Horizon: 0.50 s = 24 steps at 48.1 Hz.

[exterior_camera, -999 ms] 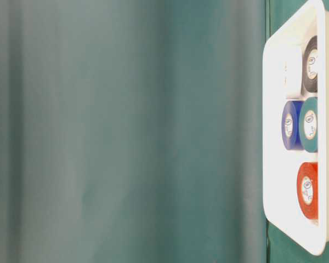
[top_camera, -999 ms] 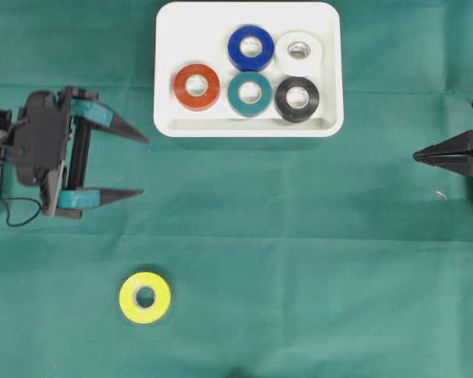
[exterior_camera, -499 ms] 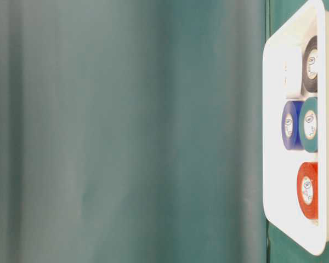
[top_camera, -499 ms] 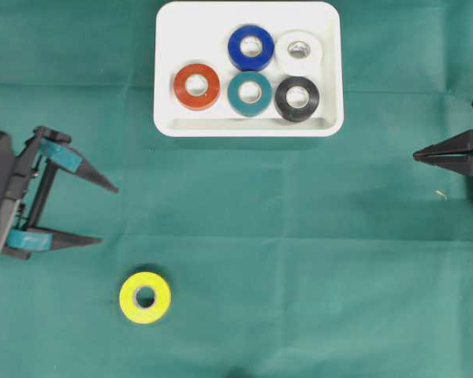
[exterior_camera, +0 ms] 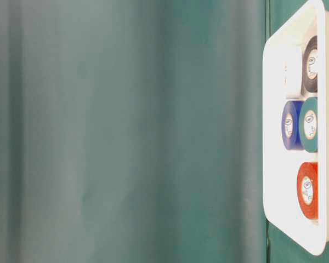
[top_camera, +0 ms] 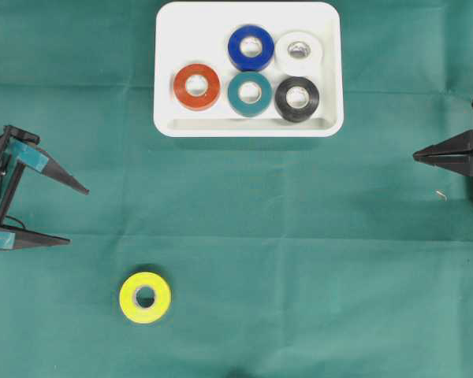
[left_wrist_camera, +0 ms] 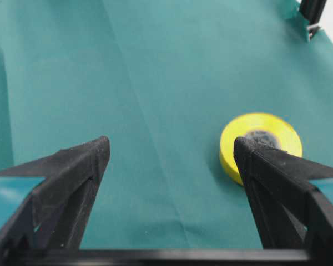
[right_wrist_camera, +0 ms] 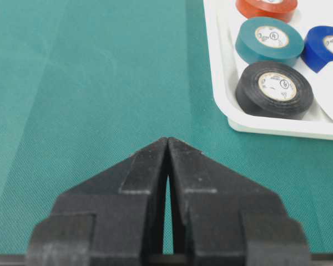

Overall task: Put the tape into the white case with the left arm.
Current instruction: 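Move the left gripper down toward the yellow tape roll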

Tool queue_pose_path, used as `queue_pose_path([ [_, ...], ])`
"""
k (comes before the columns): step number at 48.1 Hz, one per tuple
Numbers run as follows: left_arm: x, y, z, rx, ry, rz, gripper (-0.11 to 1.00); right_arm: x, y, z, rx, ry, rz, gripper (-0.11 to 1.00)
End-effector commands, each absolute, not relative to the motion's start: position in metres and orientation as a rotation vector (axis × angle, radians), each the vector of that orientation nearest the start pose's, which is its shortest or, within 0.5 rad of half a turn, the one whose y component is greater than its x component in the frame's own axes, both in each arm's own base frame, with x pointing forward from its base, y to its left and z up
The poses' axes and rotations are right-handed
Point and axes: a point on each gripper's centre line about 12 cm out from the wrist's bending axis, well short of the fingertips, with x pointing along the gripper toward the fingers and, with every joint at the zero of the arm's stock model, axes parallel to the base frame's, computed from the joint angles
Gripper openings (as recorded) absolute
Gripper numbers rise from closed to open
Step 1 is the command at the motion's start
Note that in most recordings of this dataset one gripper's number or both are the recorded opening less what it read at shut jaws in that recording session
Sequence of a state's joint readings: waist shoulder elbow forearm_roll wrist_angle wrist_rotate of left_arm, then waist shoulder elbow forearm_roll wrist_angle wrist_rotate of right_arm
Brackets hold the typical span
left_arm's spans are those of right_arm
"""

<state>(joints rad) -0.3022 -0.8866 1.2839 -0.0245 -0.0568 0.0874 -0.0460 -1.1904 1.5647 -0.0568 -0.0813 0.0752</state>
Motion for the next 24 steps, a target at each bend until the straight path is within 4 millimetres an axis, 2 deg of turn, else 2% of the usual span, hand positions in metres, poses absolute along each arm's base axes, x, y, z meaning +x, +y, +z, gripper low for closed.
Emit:
queue_pose_path([
  [1, 0.189, -0.060, 0.208, 0.115, 0.344, -0.314, 0.99, 0.138, -0.006, 0.154, 0.025, 0.277, -0.046, -0.09],
  [8, 0.201, -0.067, 0.198, 0.129, 0.416, -0.329, 0.99, 0.138, -0.007, 0.154, 0.025, 0.277, -0.049, -0.09],
  [24, 0.242, -0.086, 0.174, 0.159, 0.576, -0.347, 0.99, 0.138, -0.007, 0.154, 0.025, 0.279, -0.050, -0.09],
])
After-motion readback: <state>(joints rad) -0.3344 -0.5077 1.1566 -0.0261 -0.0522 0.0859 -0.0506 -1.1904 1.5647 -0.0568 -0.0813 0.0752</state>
